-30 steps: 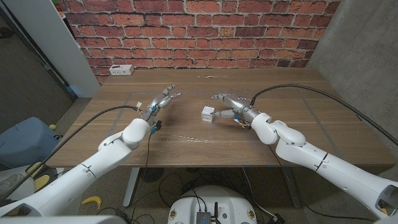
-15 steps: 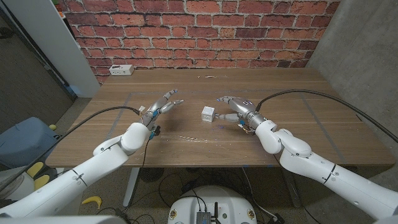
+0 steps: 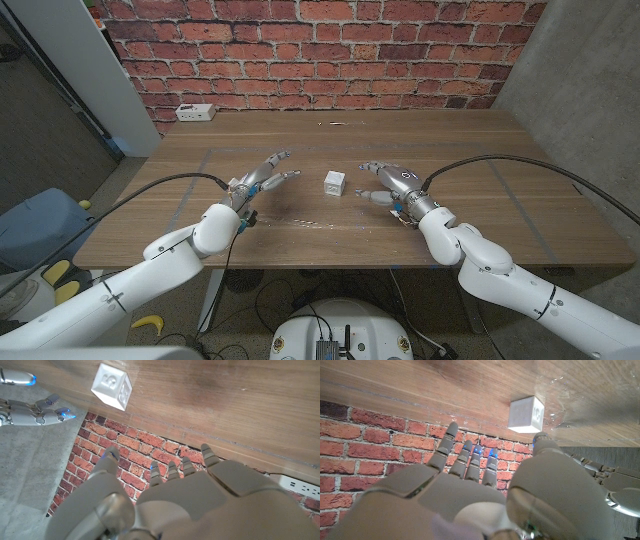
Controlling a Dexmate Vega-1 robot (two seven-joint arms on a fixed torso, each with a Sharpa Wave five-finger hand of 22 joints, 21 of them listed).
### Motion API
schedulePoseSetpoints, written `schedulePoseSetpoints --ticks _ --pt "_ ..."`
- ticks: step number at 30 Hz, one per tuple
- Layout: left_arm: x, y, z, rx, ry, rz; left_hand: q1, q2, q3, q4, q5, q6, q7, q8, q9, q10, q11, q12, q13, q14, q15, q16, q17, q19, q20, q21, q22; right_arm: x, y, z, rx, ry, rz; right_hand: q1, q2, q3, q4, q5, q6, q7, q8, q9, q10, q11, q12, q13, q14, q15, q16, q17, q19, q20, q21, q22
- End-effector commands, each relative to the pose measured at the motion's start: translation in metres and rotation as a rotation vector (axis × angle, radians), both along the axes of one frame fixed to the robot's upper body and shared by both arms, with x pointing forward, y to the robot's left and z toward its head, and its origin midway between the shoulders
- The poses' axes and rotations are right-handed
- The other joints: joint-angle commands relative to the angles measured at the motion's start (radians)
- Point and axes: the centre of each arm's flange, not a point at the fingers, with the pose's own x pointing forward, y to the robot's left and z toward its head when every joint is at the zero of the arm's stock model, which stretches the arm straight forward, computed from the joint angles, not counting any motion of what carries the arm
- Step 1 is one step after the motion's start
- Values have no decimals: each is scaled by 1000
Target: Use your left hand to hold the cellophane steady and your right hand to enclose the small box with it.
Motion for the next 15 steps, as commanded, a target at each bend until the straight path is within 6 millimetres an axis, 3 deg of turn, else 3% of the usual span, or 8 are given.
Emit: schedulePoseSetpoints --ticks 1,15 --pt "-24 -11 -11 99 -1 11 13 1 0 0 -1 7 -2 5 2 0 -2 7 0 -9 -1 8 1 -6 2 7 2 -17 -11 -18 24 -10 -57 6 7 7 -7 2 16 2 6 3 14 1 3 1 15 -3 6 0 12 -5 -7 1" --pt "-43 -17 -20 191 11 17 18 -2 0 0 -2 27 5 8 2 4 -2 10 0 -11 -1 10 1 -9 -2 9 2 -35 -18 -42 53 -7 -99 11 16 14 -14 -3 47 1 11 2 38 2 8 0 28 -5 9 -7 31 -12 -12 2"
